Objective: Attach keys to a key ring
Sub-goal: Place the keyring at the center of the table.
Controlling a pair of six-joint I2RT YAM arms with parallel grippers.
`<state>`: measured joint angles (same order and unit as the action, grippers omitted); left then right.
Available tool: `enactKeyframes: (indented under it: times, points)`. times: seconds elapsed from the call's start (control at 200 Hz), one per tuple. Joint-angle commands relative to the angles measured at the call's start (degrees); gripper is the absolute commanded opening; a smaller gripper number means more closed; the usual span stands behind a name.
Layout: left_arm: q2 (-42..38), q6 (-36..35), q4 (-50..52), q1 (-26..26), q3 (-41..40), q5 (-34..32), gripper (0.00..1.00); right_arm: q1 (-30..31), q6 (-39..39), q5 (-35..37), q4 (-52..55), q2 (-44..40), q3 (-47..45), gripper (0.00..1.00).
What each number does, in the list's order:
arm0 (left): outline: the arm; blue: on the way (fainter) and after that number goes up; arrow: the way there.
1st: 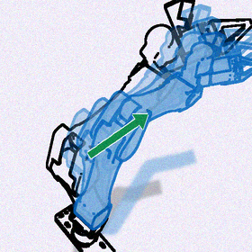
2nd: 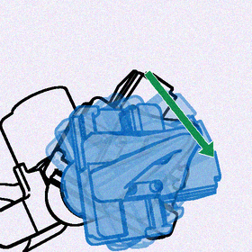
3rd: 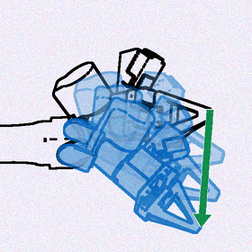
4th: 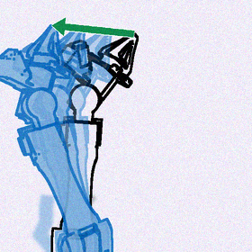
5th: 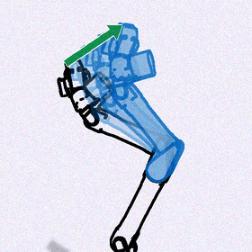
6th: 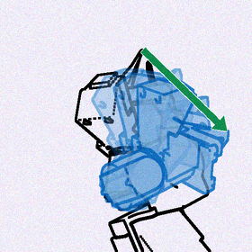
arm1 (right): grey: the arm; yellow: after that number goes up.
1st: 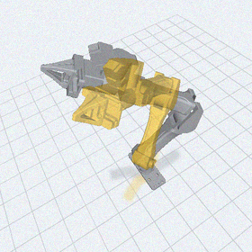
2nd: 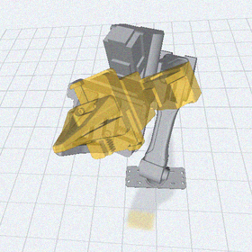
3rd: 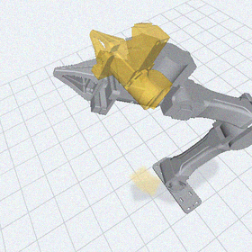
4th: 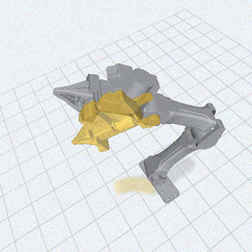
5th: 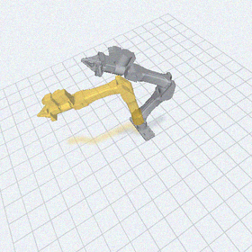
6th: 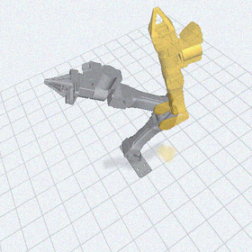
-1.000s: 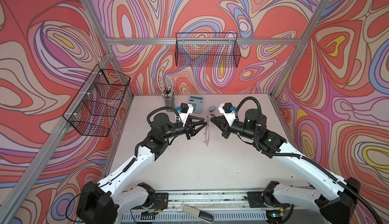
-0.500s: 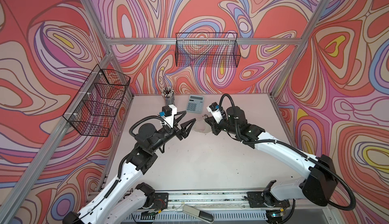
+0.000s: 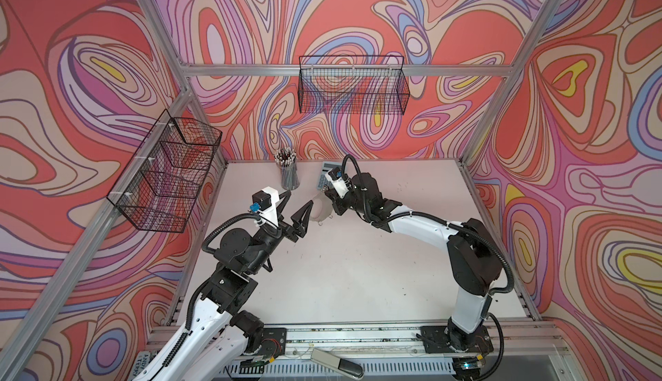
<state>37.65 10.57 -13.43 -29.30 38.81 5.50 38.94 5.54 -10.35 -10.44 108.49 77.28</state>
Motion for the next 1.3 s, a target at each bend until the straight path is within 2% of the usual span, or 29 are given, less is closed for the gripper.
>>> enactKeyframes:
  times: [0.0,0.26,0.511,0.741,1.002,1.182,1.297]
  points:
    - [-0.11,-0.88,-0.33,0.08,-0.66,-1.61,0.76,-0.07,2.09,1.12,-5.67,1.75,0.10,0.00]
    - [-0.41,-1.34,0.25,0.12,-0.83,-2.47,0.78,-0.07,-1.01,-0.47,-7.17,-5.30,-13.29,0.00]
    - [1.12,0.31,0.34,0.12,-0.75,-1.95,0.78,-0.08,-1.87,2.32,-1.48,-10.90,-22.43,0.00]
    - [1.44,0.50,0.68,0.11,-0.40,-1.38,0.78,-0.08,-2.22,5.35,10.21,-11.20,-23.64,0.00]
    - [2.34,0.88,1.96,0.11,-0.08,-1.76,0.78,-0.02,-4.30,9.13,18.44,-10.44,-24.71,0.00]
    - [2.87,0.52,2.58,0.12,0.33,-2.23,0.78,-0.13,-6.51,10.20,18.84,-10.61,-26.34,0.00]
    - [3.48,0.60,4.76,0.10,1.21,-3.79,0.78,-0.05,-7.56,10.42,19.84,-11.34,-25.58,0.12]
